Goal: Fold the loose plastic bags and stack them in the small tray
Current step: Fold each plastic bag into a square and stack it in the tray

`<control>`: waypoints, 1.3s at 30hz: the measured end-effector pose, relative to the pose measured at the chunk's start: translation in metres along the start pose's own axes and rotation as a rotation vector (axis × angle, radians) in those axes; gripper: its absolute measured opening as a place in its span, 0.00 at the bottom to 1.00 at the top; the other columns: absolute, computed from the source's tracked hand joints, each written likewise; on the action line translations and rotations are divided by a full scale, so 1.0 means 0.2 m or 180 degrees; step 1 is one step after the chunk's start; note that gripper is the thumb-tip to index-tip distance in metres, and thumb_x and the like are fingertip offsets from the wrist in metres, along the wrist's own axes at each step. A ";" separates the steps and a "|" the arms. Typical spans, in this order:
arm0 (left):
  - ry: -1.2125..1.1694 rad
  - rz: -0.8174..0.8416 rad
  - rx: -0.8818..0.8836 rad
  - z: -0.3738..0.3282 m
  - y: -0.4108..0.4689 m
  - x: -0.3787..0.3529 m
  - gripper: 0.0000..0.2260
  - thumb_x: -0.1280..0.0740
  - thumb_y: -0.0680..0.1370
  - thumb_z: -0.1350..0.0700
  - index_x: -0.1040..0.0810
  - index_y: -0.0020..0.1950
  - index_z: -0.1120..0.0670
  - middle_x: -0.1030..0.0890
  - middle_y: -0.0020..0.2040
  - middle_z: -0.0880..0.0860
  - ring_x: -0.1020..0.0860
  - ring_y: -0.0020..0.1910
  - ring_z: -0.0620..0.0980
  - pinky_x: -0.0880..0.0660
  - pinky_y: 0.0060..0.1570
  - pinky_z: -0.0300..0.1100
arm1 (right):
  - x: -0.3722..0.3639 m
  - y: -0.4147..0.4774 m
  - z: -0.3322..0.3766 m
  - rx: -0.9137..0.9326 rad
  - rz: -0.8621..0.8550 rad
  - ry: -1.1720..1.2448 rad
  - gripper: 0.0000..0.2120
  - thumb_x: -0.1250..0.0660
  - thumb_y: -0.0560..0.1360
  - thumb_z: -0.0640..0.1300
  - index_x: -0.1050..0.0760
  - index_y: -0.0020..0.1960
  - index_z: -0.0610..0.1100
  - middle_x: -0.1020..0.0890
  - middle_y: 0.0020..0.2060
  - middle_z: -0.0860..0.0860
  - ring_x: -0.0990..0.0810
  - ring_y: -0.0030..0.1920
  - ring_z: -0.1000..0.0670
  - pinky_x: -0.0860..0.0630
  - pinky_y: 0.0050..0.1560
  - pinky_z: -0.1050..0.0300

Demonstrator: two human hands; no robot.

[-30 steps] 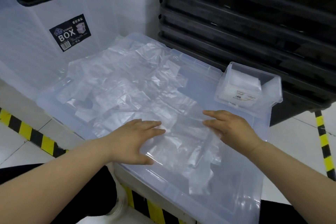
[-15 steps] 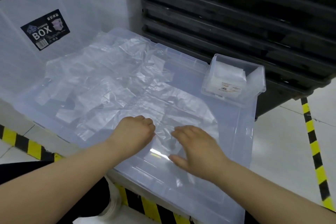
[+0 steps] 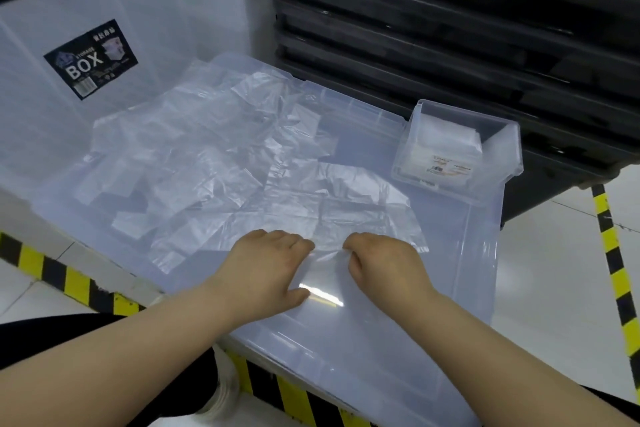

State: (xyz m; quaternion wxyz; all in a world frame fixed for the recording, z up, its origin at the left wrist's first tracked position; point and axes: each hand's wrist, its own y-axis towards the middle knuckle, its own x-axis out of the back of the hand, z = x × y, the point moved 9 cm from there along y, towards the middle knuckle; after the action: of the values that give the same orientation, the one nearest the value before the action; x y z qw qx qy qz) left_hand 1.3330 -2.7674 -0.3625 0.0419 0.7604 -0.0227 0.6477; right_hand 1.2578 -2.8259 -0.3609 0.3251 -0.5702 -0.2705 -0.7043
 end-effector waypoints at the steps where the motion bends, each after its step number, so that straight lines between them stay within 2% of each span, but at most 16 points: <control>1: -0.0021 0.0008 0.0052 0.03 0.00 -0.01 0.18 0.37 0.63 0.43 0.17 0.43 0.52 0.18 0.37 0.45 0.19 0.32 0.45 0.26 0.29 0.34 | -0.01 0.01 -0.02 -0.0025 0.0154 -0.0077 0.10 0.41 0.69 0.33 0.22 0.45 0.39 0.19 0.36 0.46 0.20 0.37 0.44 0.27 0.33 0.54; 3: -0.0115 0.0044 0.0258 0.08 0.02 0.01 0.09 0.31 0.65 0.51 0.18 0.43 0.52 0.18 0.39 0.46 0.19 0.35 0.47 0.27 0.30 0.37 | -0.03 0.02 -0.05 -0.0048 0.0485 0.0019 0.14 0.45 0.76 0.37 0.26 0.57 0.42 0.20 0.47 0.47 0.23 0.48 0.44 0.32 0.42 0.56; 5: -0.0162 0.0001 0.0405 0.11 0.04 0.05 0.07 0.36 0.70 0.55 0.19 0.42 0.52 0.18 0.39 0.47 0.19 0.37 0.48 0.29 0.30 0.40 | -0.01 0.03 -0.09 -0.0149 0.0597 0.0054 0.13 0.45 0.77 0.38 0.26 0.57 0.44 0.21 0.47 0.48 0.25 0.48 0.45 0.37 0.40 0.58; 7: -0.0167 0.0126 0.0621 0.18 0.04 0.03 0.13 0.45 0.79 0.52 0.21 0.53 0.50 0.20 0.50 0.46 0.22 0.51 0.47 0.30 0.42 0.39 | 0.01 0.04 -0.15 -0.0308 0.0661 0.0186 0.11 0.44 0.77 0.40 0.25 0.55 0.45 0.20 0.48 0.49 0.24 0.50 0.46 0.37 0.40 0.59; 9: -0.0494 0.0354 0.0944 0.27 0.03 0.00 0.11 0.43 0.80 0.50 0.23 0.55 0.48 0.21 0.54 0.44 0.25 0.55 0.45 0.32 0.46 0.36 | 0.02 0.04 -0.21 -0.0449 0.0865 0.0375 0.11 0.43 0.78 0.42 0.23 0.54 0.47 0.19 0.50 0.51 0.24 0.53 0.50 0.34 0.43 0.61; 11: -0.0778 0.0484 0.1185 0.34 0.01 -0.02 0.08 0.39 0.78 0.50 0.21 0.51 0.48 0.20 0.52 0.44 0.25 0.55 0.45 0.30 0.49 0.37 | 0.02 0.04 -0.26 -0.0537 0.1091 0.0528 0.12 0.41 0.77 0.41 0.21 0.55 0.47 0.19 0.51 0.53 0.23 0.52 0.52 0.34 0.44 0.64; 13: -0.0752 0.0585 0.1304 0.39 0.00 -0.01 0.07 0.38 0.77 0.51 0.21 0.47 0.50 0.20 0.49 0.45 0.25 0.53 0.46 0.29 0.50 0.40 | 0.03 0.03 -0.30 -0.0620 0.1301 0.0564 0.11 0.40 0.77 0.40 0.20 0.52 0.47 0.19 0.45 0.54 0.24 0.47 0.52 0.34 0.37 0.68; 16: -0.0764 0.0773 0.1360 0.40 -0.03 -0.01 0.06 0.37 0.76 0.51 0.21 0.44 0.48 0.23 0.40 0.40 0.25 0.47 0.44 0.31 0.43 0.35 | 0.04 0.01 -0.38 -0.0844 0.1554 0.0573 0.12 0.39 0.75 0.38 0.24 0.38 0.52 0.23 0.34 0.57 0.26 0.41 0.53 0.36 0.33 0.74; 18: -0.0954 0.0878 0.1315 0.38 -0.03 -0.01 0.07 0.36 0.76 0.50 0.26 0.37 0.42 0.25 0.39 0.37 0.25 0.47 0.41 0.30 0.45 0.35 | 0.05 -0.01 -0.45 -0.1092 0.1748 0.0641 0.15 0.38 0.73 0.36 0.28 0.33 0.52 0.20 0.37 0.53 0.22 0.42 0.52 0.32 0.36 0.70; 20: -0.1059 0.0967 0.1280 0.35 -0.04 -0.01 0.10 0.35 0.75 0.49 0.29 0.34 0.40 0.24 0.40 0.37 0.24 0.48 0.40 0.27 0.50 0.37 | 0.06 -0.03 -0.53 -0.1293 0.1928 0.0597 0.15 0.35 0.73 0.35 0.29 0.32 0.51 0.20 0.39 0.50 0.22 0.38 0.53 0.31 0.35 0.69; 23: -0.1237 0.0891 0.1325 0.35 -0.04 0.00 0.11 0.34 0.75 0.50 0.28 0.33 0.40 0.24 0.38 0.37 0.24 0.46 0.39 0.27 0.50 0.37 | 0.09 -0.07 -0.62 -0.1543 0.2053 0.0462 0.14 0.32 0.72 0.36 0.29 0.32 0.50 0.23 0.33 0.52 0.27 0.32 0.57 0.34 0.27 0.71; 26: -0.1564 0.0717 0.1393 0.34 -0.03 0.00 0.11 0.33 0.75 0.53 0.27 0.34 0.42 0.22 0.39 0.39 0.23 0.45 0.40 0.27 0.49 0.38 | 0.09 -0.09 -0.66 -0.1674 0.2062 0.0584 0.13 0.33 0.73 0.37 0.27 0.32 0.49 0.23 0.33 0.53 0.27 0.32 0.58 0.33 0.29 0.70; 29: -0.2126 0.0266 0.1584 0.36 -0.02 0.00 0.05 0.33 0.74 0.51 0.28 0.42 0.41 0.24 0.45 0.38 0.25 0.47 0.38 0.31 0.46 0.31 | 0.07 -0.10 -0.64 -0.1738 0.2091 0.0944 0.11 0.36 0.75 0.39 0.26 0.35 0.48 0.20 0.34 0.55 0.26 0.33 0.59 0.33 0.26 0.75; 31: -0.2392 0.0254 0.1702 0.35 -0.02 -0.03 0.08 0.32 0.74 0.49 0.30 0.49 0.42 0.26 0.47 0.38 0.26 0.48 0.38 0.35 0.43 0.25 | 0.07 -0.10 -0.63 -0.1818 0.2067 0.1127 0.10 0.37 0.77 0.40 0.26 0.37 0.47 0.21 0.33 0.55 0.26 0.33 0.58 0.34 0.23 0.76; 36: -0.2869 0.0178 0.2106 0.38 -0.01 -0.09 0.08 0.31 0.74 0.58 0.24 0.35 0.52 0.20 0.35 0.46 0.25 0.36 0.41 0.33 0.34 0.23 | 0.05 -0.11 -0.62 -0.1946 0.2072 0.1427 0.09 0.37 0.77 0.43 0.25 0.38 0.46 0.19 0.33 0.54 0.23 0.33 0.56 0.31 0.33 0.66; 39: -0.3337 0.0076 0.2425 0.41 -0.03 -0.12 0.11 0.33 0.76 0.58 0.26 0.33 0.56 0.21 0.28 0.49 0.25 0.30 0.42 0.34 0.32 0.27 | 0.05 -0.10 -0.61 -0.1997 0.1982 0.1589 0.10 0.39 0.77 0.42 0.25 0.38 0.44 0.19 0.32 0.52 0.22 0.31 0.54 0.31 0.32 0.65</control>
State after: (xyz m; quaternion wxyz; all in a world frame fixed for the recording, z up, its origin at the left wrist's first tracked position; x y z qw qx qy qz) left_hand 1.4104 -2.7696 -0.3992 -0.2547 0.9371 0.1827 0.1536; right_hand 1.1646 -2.9068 -0.3754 0.3874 -0.5083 0.2228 -0.7361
